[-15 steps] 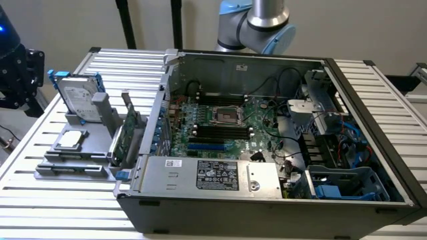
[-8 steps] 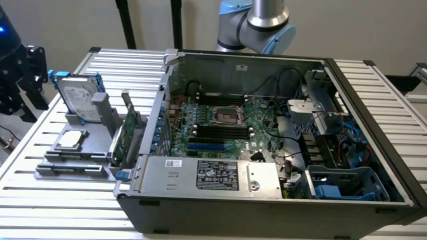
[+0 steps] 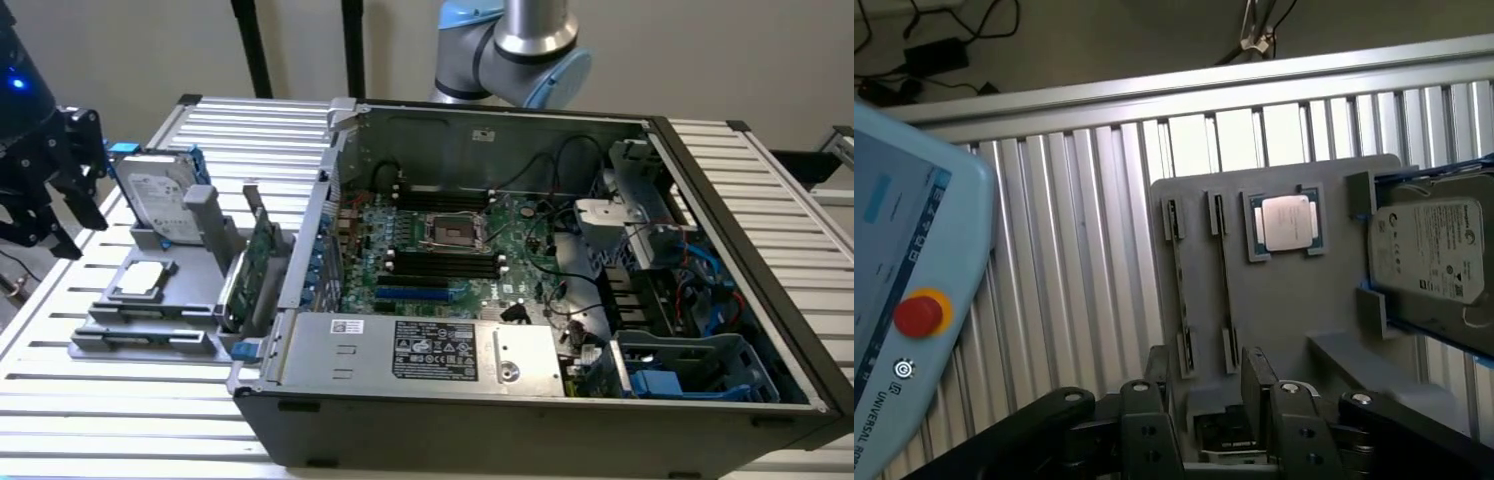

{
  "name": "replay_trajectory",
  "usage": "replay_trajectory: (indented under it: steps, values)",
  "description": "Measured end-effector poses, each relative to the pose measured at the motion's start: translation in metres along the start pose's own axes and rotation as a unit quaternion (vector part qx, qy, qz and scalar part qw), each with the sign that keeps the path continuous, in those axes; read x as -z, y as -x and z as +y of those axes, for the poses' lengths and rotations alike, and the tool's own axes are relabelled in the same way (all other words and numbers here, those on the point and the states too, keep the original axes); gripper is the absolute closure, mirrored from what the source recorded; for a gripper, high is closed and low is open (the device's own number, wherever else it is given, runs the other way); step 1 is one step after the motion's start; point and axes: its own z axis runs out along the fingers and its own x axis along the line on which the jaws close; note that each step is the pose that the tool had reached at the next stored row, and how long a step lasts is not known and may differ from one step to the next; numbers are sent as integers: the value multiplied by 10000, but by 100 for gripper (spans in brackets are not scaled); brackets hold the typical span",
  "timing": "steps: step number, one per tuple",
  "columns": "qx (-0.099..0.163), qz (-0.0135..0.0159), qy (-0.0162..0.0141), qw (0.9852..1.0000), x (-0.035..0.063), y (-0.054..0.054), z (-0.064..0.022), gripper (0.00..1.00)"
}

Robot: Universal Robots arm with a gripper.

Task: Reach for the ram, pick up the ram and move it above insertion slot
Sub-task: 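Pick up the ram and move it above insertion slot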

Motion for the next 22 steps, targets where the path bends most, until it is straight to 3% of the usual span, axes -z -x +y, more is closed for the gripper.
replay_trajectory:
  steps: [22]
  values:
    - [0, 0, 0, 10000, -401, -1, -8, 58]
